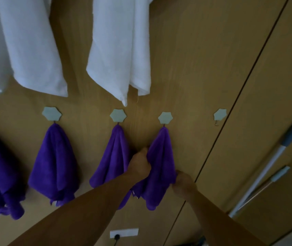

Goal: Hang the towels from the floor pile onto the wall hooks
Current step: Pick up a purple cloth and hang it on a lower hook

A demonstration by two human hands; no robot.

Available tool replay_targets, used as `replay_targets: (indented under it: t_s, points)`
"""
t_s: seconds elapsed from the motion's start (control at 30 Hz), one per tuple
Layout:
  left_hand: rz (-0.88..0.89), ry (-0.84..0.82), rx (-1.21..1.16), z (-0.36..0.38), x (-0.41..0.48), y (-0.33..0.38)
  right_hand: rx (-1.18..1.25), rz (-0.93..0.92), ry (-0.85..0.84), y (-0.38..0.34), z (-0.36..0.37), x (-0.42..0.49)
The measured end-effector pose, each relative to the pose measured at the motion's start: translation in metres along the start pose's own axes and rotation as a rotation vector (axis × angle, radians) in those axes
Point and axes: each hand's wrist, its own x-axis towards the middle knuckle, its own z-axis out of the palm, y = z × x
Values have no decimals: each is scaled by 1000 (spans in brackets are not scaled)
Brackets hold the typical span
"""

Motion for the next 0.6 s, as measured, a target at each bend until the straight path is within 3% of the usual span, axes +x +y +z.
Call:
replay_targets:
  t_s: [0.1, 0.23, 0.3, 0.4, 0.53, 0.6]
  points:
    - [-23, 23, -30, 1, -3, 2, -9, 139, 33, 19, -11, -8]
    - [-5, 117, -112, -2, -4, 20, 302, -141, 270, -3, -41, -13]
    - [35, 154, -107, -4, -2, 33, 460, -311, 211, -25, -54, -16]
    - [54, 61, -28, -6, 0, 47, 579, -477, 19, -47, -61, -10]
    - [-78, -33, 80, -4, -10, 44, 614, -420, -159, -41, -52, -6]
    - [-132, -12, 106, 1, -24, 38, 556, -387, -159, -26, -44, -7]
